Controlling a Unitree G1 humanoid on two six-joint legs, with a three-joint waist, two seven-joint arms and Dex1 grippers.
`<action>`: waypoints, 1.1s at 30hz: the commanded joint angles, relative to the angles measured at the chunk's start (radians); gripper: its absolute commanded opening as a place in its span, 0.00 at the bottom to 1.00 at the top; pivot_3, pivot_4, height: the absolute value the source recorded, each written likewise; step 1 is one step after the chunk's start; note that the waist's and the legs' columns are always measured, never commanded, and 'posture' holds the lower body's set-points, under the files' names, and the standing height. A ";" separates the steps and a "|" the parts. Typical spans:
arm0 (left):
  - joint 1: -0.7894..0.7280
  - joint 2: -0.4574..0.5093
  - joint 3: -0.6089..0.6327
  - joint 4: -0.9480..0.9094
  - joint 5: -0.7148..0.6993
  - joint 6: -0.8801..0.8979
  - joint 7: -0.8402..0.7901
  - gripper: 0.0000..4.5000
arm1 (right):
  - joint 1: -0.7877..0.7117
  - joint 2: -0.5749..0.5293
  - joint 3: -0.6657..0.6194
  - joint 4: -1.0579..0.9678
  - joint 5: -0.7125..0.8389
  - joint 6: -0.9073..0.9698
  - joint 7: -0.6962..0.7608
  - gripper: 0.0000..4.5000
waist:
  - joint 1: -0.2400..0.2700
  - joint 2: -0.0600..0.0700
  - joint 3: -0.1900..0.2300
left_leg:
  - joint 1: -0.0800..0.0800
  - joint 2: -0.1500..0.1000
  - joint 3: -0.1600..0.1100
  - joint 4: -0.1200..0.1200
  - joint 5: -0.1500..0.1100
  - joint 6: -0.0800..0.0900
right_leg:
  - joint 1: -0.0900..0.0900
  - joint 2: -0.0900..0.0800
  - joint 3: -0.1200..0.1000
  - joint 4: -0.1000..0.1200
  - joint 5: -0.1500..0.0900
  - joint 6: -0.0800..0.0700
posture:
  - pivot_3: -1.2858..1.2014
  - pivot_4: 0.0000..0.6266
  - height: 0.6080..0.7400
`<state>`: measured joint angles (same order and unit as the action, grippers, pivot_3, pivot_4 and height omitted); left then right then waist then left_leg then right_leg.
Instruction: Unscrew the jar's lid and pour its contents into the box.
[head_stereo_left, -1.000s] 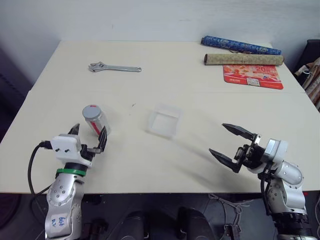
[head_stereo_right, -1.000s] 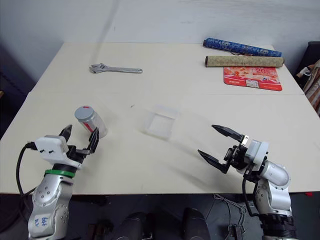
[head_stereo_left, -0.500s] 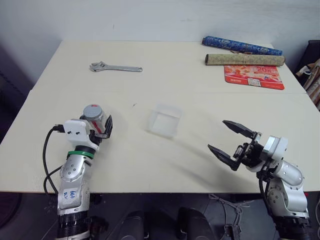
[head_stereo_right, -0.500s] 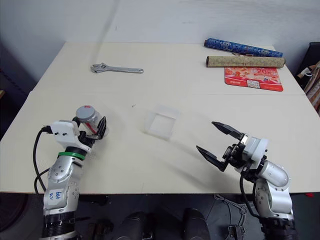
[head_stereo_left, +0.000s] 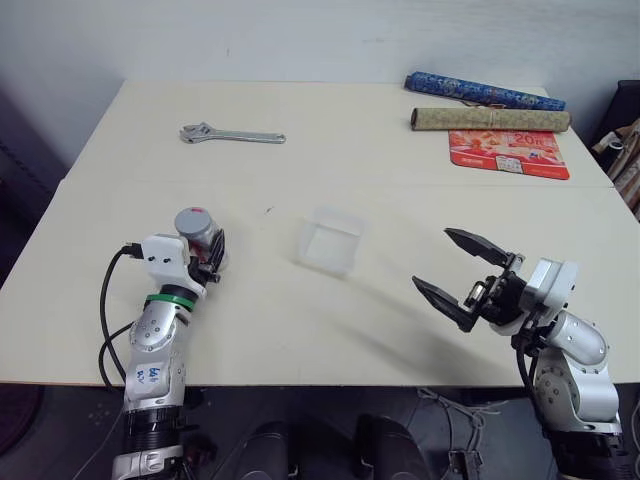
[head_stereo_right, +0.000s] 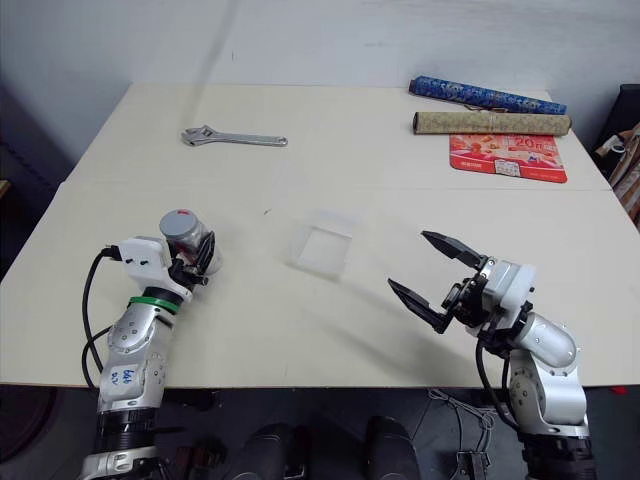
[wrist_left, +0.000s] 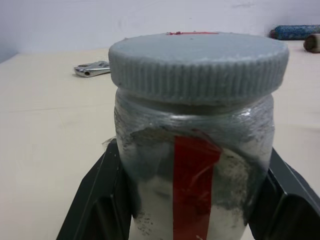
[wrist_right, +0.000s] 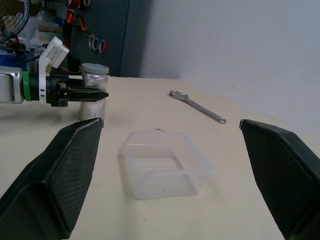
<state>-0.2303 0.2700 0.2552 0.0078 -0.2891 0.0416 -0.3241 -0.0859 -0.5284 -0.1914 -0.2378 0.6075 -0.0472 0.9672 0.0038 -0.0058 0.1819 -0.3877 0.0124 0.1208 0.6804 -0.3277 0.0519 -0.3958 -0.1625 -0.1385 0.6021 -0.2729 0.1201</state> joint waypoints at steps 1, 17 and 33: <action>-0.080 0.135 -0.020 -0.104 -0.171 0.024 -0.304 0.51 | -0.104 -0.066 0.026 -0.162 0.108 0.233 -0.107 1.00 | -0.004 0.000 0.000 | -0.001 0.000 0.000 0.001 0.000 0.000 | -0.001 -0.001 0.000 0.000 0.000 0.000 | 0.52 0.24 1.00; -0.422 0.244 -0.299 -0.158 -0.243 0.331 -0.621 0.51 | -0.777 -0.022 0.269 -0.116 0.299 0.799 -0.277 1.00 | -0.006 0.007 0.004 | -0.004 -0.001 0.000 0.001 0.000 0.001 | -0.002 0.012 -0.007 0.001 -0.001 -0.001 | 0.52 0.24 1.00; -0.390 0.202 -0.291 -0.224 -0.257 0.399 -0.593 0.51 | -0.749 0.029 0.298 -0.075 0.097 0.725 -0.191 1.00 | -0.007 0.007 0.004 | -0.005 0.000 0.000 0.002 0.000 0.001 | -0.002 0.013 -0.007 0.000 -0.001 -0.001 | 0.52 0.24 1.00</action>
<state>-0.6218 0.4761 -0.0539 -0.1730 -0.5251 0.4430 -0.9207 -0.8337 -0.5035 0.1224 -0.2964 0.7097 0.6998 0.7656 -0.0027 0.0010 0.1860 -0.3924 0.0126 0.1204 0.6823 -0.3274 0.0525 -0.3981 -0.1495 -0.1458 0.6023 -0.2735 0.1192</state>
